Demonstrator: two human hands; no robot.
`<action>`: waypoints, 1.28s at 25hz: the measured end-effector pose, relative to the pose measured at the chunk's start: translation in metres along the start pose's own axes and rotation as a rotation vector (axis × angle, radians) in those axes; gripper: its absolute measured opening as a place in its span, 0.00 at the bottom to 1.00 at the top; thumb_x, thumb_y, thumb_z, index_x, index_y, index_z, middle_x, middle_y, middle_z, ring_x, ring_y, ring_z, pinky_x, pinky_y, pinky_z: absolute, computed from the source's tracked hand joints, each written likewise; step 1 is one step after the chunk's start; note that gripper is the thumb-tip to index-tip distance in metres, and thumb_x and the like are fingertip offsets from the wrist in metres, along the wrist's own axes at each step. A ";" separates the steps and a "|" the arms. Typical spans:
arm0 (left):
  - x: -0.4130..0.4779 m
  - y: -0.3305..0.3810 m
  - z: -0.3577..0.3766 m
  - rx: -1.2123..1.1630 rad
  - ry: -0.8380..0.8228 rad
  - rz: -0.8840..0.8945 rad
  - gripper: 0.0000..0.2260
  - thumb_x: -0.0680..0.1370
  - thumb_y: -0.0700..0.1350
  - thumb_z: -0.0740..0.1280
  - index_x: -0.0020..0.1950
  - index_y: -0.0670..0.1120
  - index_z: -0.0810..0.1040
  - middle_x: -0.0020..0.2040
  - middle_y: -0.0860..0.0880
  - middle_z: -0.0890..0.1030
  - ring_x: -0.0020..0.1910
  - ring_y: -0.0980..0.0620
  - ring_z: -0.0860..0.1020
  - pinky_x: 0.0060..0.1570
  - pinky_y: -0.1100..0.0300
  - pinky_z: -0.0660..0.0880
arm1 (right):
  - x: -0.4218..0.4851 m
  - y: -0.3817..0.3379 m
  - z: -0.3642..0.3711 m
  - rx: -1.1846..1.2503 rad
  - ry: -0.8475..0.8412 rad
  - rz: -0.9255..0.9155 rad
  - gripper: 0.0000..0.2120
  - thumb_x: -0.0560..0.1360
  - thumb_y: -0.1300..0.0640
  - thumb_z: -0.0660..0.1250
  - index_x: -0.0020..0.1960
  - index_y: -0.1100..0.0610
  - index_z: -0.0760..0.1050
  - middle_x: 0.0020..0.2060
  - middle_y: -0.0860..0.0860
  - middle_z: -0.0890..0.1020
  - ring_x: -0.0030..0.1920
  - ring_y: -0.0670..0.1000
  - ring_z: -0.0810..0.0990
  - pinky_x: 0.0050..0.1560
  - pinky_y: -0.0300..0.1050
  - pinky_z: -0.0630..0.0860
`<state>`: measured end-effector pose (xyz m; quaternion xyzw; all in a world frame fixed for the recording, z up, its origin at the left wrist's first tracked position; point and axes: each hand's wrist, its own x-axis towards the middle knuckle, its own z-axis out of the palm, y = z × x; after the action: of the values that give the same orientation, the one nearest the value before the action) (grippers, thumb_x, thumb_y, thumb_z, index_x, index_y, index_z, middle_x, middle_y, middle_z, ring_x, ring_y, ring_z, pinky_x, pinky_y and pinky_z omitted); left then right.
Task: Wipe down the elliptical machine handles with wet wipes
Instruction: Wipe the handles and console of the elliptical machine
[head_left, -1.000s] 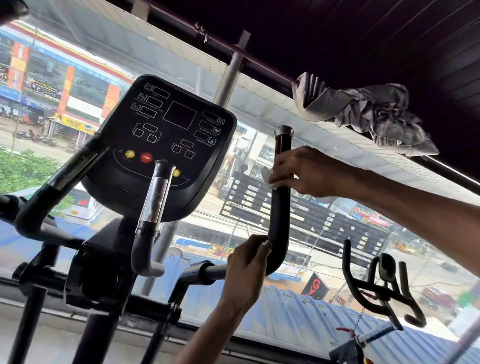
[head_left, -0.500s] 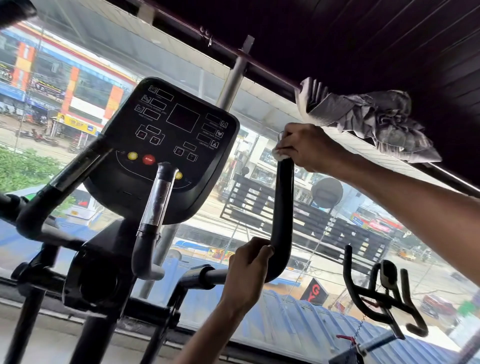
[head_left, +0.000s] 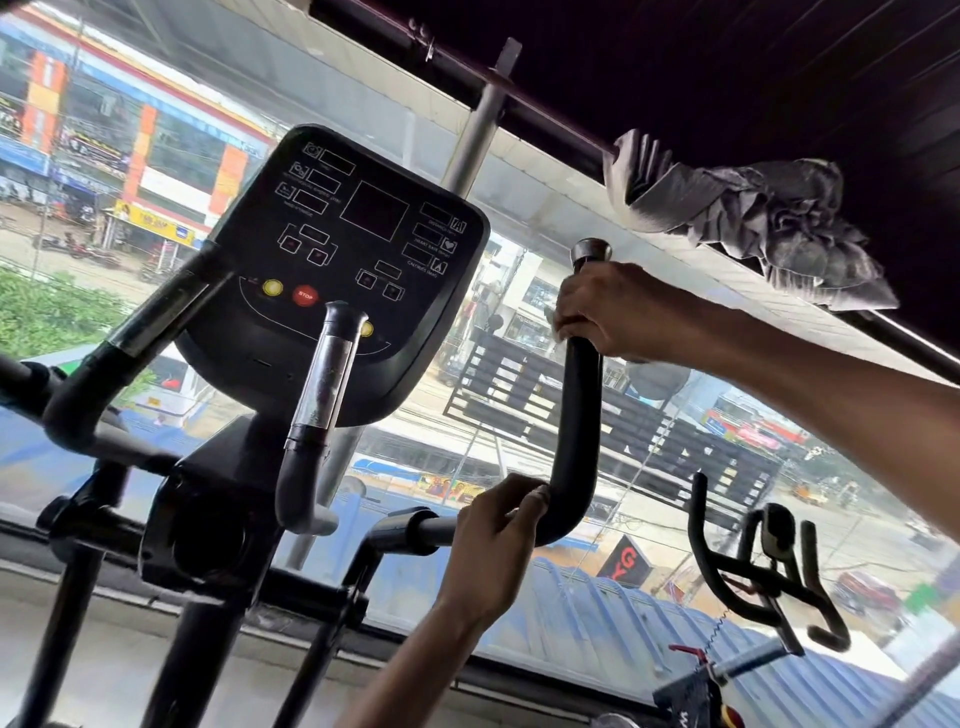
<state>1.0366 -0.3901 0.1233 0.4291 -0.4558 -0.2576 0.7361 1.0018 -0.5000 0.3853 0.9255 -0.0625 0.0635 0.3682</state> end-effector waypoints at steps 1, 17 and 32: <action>-0.003 -0.001 -0.002 0.005 -0.012 -0.003 0.18 0.76 0.59 0.59 0.50 0.49 0.83 0.45 0.49 0.85 0.51 0.47 0.83 0.58 0.42 0.77 | -0.009 -0.012 0.004 0.009 -0.020 -0.064 0.03 0.76 0.61 0.74 0.46 0.57 0.86 0.44 0.53 0.85 0.50 0.59 0.83 0.48 0.54 0.80; -0.014 -0.015 -0.003 0.009 0.034 0.018 0.11 0.79 0.50 0.61 0.53 0.52 0.82 0.47 0.53 0.85 0.52 0.52 0.82 0.57 0.48 0.77 | -0.056 -0.046 0.017 0.114 0.309 -0.047 0.06 0.77 0.59 0.71 0.45 0.59 0.86 0.43 0.54 0.85 0.43 0.60 0.83 0.45 0.52 0.81; -0.027 -0.036 -0.004 0.126 0.157 0.084 0.12 0.79 0.52 0.63 0.61 0.54 0.79 0.55 0.59 0.83 0.56 0.61 0.79 0.54 0.61 0.74 | -0.101 -0.090 0.041 0.172 0.314 -0.157 0.04 0.79 0.62 0.72 0.48 0.62 0.85 0.46 0.55 0.84 0.44 0.58 0.83 0.49 0.51 0.79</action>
<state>1.0284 -0.3861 0.0791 0.4740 -0.4296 -0.1628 0.7512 0.9195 -0.4563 0.2789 0.9343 0.0736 0.1833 0.2966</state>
